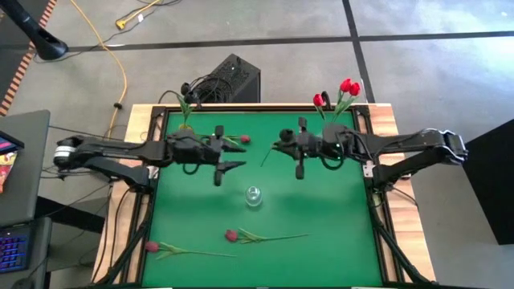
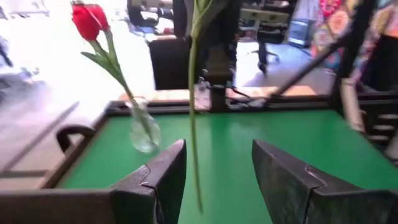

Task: Sort flowers into vase by color
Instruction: Put the black tulip into the yellow vase

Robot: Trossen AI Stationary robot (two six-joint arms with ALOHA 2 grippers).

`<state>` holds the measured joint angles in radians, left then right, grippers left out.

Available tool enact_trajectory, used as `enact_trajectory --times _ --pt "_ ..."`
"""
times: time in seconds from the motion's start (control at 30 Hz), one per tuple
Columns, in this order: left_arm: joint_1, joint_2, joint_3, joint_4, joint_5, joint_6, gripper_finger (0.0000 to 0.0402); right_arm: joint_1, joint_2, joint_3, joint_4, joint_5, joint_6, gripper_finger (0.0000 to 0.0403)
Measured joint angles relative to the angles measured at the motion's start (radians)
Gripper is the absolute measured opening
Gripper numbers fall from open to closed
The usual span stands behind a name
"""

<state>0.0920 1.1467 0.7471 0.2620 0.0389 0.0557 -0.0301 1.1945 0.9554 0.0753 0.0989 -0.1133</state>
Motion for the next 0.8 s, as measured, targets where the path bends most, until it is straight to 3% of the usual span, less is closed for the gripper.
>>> enact_trajectory --times 0.13,0.37,0.8 --pt "0.025 0.109 0.007 0.164 0.045 0.014 0.0171 -0.021 0.051 0.0 0.066 -0.022 0.027 0.0019" --pt "0.068 0.233 0.096 0.17 0.062 0.023 0.0171 -0.027 0.119 0.0 0.168 -0.03 0.021 0.002" --pt "0.082 0.245 0.122 0.163 0.106 0.029 0.0154 -0.037 0.117 0.0 0.179 -0.028 0.008 0.002"
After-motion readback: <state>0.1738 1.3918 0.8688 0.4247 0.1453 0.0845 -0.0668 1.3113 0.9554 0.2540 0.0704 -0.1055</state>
